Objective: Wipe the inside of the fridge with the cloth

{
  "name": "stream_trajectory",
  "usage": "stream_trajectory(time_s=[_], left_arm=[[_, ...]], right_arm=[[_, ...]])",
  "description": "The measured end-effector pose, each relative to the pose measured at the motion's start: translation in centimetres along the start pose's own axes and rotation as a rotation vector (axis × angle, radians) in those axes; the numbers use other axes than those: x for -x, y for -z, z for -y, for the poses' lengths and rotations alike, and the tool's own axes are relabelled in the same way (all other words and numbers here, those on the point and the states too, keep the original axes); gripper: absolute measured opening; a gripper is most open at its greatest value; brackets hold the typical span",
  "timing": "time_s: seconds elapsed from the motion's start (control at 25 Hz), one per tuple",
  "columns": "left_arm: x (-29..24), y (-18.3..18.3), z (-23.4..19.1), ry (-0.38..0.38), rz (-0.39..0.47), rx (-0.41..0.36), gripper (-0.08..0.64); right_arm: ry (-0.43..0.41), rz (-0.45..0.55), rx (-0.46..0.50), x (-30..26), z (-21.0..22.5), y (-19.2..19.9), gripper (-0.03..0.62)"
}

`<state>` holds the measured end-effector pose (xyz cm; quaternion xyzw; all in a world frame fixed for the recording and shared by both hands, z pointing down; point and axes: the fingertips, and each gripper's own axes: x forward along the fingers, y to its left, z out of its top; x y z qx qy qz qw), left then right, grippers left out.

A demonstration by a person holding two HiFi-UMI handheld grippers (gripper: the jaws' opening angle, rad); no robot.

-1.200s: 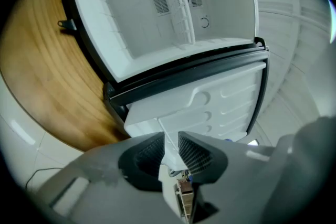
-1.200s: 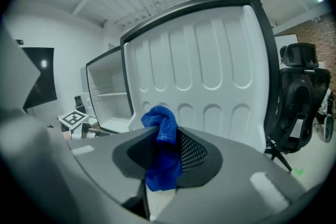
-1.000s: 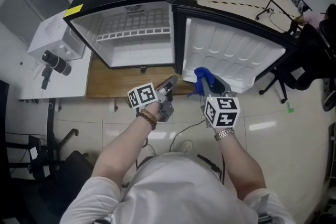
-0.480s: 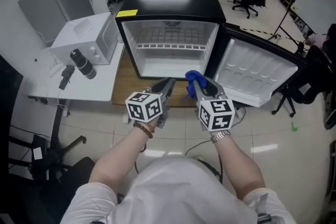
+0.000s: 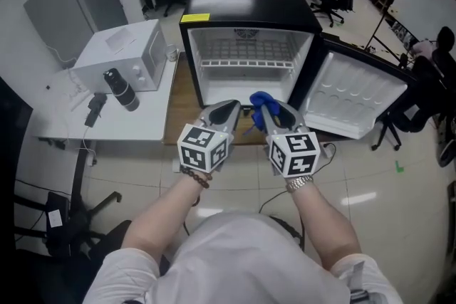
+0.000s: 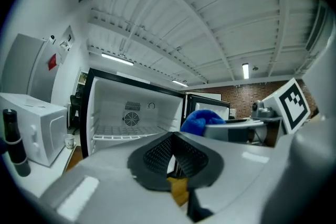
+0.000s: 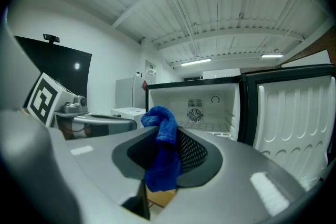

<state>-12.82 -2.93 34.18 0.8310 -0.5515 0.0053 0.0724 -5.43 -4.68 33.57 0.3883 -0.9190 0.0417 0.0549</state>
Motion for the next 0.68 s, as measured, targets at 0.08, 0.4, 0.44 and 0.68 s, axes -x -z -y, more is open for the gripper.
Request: stream_trajectory(time_s=[0.08,0.4,0.44,0.68], left_arm=[[0.6,-0.3,0.1,-0.003,0.005,-0.018,0.003],[1.6,-1.3,0.8,0.000,0.011,-0.068,0.003],[1.6,-1.2,0.8,-0.002,0.008,-0.072,0.003],[1.5,-0.9,0.9,-0.004,-0.004,-0.109,0.003]], right_arm=[[-0.003,-0.002,0.007,0.1,-0.6,0.0,0.098],[-0.019,-0.001,0.004,0.4,-1.4,0.0,0.098],[-0.020,0.000,0.005,0.4,-1.5,-0.1,0.097],[-0.027,0.014,0.012,0.1,-1.7,-0.2,0.097]])
